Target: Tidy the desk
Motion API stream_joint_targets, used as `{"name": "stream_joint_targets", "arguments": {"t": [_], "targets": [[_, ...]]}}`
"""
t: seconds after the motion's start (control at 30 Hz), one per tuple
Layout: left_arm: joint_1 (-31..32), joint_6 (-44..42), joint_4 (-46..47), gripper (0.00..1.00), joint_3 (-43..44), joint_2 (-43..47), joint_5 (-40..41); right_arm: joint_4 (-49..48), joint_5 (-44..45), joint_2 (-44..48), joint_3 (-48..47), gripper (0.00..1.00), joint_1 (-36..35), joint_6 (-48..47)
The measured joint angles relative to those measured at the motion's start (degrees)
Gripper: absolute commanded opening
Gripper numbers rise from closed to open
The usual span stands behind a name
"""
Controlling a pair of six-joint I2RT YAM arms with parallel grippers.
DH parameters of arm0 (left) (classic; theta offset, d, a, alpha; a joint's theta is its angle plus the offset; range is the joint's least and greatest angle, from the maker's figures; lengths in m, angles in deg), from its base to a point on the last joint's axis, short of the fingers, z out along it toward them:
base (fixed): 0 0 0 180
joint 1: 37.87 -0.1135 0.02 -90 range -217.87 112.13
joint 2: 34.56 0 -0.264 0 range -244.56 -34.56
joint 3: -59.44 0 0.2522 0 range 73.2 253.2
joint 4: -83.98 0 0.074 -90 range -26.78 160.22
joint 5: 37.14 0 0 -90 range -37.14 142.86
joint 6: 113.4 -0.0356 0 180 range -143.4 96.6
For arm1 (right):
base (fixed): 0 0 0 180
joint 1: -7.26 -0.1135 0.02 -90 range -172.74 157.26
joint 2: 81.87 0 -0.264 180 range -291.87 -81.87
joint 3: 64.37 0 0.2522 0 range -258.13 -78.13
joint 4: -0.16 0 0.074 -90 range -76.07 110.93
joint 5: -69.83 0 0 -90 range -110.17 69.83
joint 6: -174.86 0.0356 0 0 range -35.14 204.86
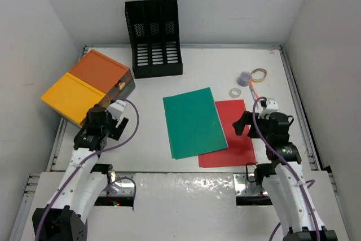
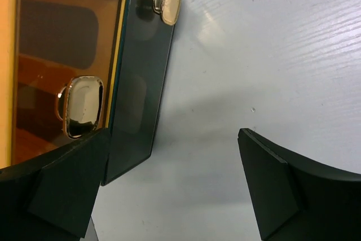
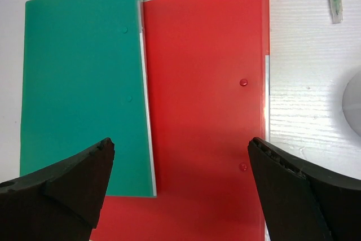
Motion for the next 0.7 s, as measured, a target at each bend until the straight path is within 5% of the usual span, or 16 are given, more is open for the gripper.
{"name": "stream_joint_targets", "arguments": {"t": [0.27,0.57,0.63,0.7], "targets": [[0.0,-0.6,-6.2,0.94,6.8,0.0,-3.0,0.7,-2.3,-0.9,-2.9,0.99,0.0,-0.9],[0.0,-1.2,-10.2,0.97,24.3,-2.8,-0.2,-4.5,-10.3,-9.6,-11.2,0.99,0.0,0.1],[0.0,-1.2,-10.8,0.92,28.3,-5.6,0.6,-6.5,-11.1,-12.5,-13.6,0.97,-0.5,0.4],[0.0,-0.7,-11.9,0.69,31.9,-8.8,0.3,-7.8,-11.1,-15.0,-15.6,0.95,-1.2,0.4]]}}
